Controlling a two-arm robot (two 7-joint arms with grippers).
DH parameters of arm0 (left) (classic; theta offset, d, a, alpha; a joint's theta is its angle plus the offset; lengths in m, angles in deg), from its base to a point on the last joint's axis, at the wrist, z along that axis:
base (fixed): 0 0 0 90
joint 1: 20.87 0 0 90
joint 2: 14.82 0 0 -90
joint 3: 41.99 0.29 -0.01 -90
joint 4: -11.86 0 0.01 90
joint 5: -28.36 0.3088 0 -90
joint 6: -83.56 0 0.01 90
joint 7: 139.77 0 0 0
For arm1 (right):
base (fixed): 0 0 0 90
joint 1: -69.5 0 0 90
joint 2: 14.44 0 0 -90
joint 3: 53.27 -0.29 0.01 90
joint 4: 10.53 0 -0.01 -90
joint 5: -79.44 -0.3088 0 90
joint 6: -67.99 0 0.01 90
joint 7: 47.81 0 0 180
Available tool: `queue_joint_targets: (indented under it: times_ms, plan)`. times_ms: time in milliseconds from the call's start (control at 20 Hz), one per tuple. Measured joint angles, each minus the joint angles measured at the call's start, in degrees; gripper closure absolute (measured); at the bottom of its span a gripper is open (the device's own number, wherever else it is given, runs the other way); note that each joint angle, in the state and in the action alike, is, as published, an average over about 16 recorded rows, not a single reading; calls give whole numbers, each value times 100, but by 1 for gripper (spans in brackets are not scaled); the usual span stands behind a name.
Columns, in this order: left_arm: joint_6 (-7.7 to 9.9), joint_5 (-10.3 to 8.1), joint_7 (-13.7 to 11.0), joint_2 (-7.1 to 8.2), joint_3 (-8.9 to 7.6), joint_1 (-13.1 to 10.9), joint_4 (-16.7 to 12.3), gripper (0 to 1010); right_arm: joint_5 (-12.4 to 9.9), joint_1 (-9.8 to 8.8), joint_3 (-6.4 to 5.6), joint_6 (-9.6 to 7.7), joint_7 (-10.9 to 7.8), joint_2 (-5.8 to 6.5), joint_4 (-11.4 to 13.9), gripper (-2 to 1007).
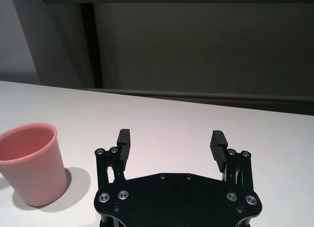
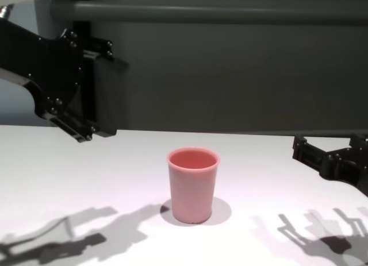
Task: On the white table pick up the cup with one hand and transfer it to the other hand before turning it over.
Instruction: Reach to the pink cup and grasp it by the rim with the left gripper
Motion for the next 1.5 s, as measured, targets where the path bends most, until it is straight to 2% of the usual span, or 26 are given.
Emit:
queue_joint_targets:
  times_ms: [300, 550, 800, 1150, 1500]
  plan:
    - [-282, 38, -745, -91, 494, 663, 259, 9, 0, 0, 0, 0, 0, 0, 0, 3]
    - [-454, 96, -1284, -265, 883, 1161, 493, 9, 0, 0, 0, 0, 0, 0, 0, 3]
    - [-573, 204, -1682, -460, 1246, 1574, 714, 9, 0, 0, 0, 0, 0, 0, 0, 3]
    - [-686, 389, -1982, -704, 1640, 1964, 944, 9, 0, 0, 0, 0, 0, 0, 0, 3]
    - [-800, 552, -2085, -901, 1924, 2201, 1082, 9, 0, 0, 0, 0, 0, 0, 0, 3]
